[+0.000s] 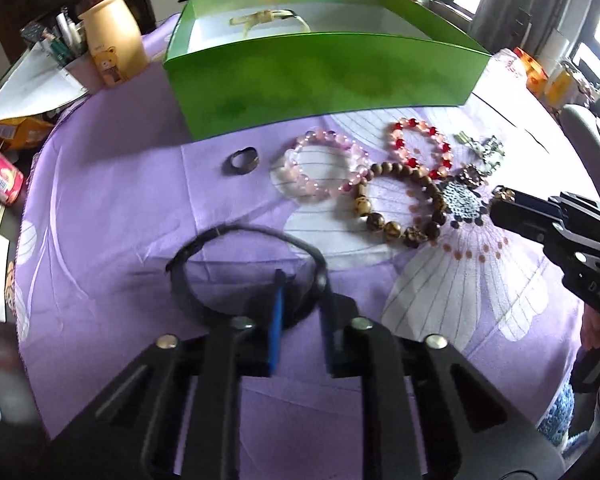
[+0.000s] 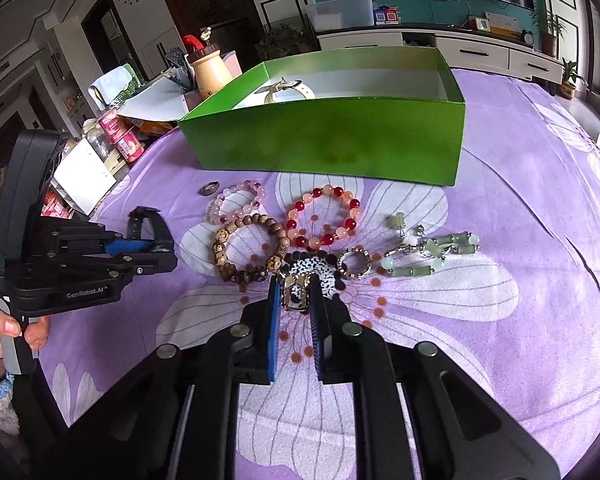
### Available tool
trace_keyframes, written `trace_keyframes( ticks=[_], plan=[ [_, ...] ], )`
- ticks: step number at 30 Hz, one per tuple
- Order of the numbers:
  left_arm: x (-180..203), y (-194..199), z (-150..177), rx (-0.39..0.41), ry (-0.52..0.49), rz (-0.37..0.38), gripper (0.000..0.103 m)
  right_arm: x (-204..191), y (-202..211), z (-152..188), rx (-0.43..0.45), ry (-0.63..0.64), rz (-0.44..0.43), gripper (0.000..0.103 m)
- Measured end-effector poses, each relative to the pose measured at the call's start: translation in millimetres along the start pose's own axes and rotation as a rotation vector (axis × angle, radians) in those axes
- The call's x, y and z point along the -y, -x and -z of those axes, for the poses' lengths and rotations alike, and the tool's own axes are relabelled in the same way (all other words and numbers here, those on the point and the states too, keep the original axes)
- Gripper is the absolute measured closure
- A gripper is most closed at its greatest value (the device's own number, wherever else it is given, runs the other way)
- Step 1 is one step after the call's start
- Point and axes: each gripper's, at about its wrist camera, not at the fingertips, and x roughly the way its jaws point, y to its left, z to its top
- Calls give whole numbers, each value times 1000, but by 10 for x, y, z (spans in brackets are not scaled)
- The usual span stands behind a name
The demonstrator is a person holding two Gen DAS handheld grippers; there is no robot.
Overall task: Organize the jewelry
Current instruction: 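Grasp the black watch with the left tool while the right tool grasps the small gold charm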
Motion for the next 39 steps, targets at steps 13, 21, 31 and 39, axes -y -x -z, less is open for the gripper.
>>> trace_keyframes(
  ticks=[13, 21, 31, 39],
  plan=[
    [53, 220, 71, 99, 167, 58, 96, -11, 169, -4, 35, -6, -2, 90],
    [60, 374, 65, 140, 202, 97, 96, 28, 286, -7, 58, -15, -1, 90],
    [56, 583, -93, 205, 223, 95, 96, 2, 383, -131, 95, 2, -1, 90],
    [80, 661, -325, 246, 216, 93, 96, -6, 397, -302, 128, 15, 3, 90]
  ],
)
